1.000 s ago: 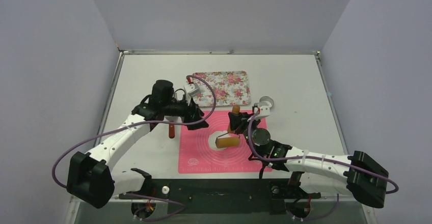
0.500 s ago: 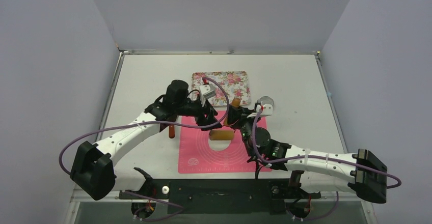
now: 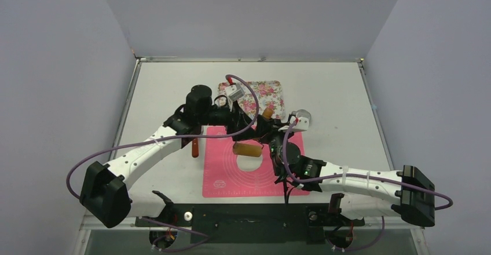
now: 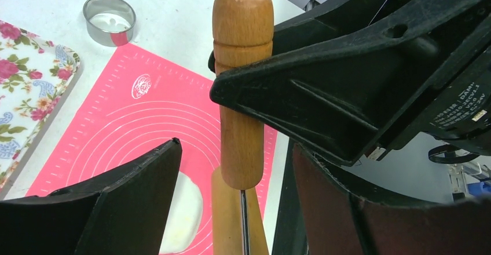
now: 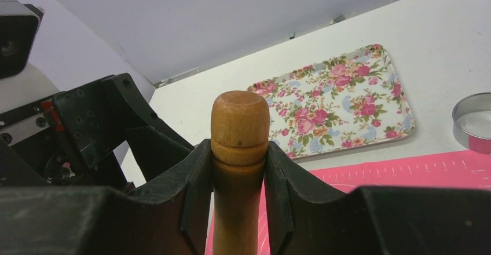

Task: Roll out the dumpling wrappers from the dough
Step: Flatten out the dough on the work surface.

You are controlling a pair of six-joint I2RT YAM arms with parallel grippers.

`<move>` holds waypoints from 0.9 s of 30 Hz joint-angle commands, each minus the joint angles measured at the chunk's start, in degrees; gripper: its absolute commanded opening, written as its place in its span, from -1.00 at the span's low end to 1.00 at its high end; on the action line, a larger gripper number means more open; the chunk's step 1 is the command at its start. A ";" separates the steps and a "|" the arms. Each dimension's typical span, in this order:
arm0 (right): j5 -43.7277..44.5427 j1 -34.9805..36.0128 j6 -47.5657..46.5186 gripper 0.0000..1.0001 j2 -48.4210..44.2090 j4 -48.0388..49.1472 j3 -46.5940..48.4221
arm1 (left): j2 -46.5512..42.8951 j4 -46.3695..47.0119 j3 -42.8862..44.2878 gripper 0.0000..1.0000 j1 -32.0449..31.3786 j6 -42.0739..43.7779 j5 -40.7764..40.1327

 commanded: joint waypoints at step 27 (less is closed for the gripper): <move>-28.44 -13.29 15.27 0.33 -8.97 -27.07 10.23 | -0.48 -11.20 4.51 -1.00 -1.90 19.94 -3.85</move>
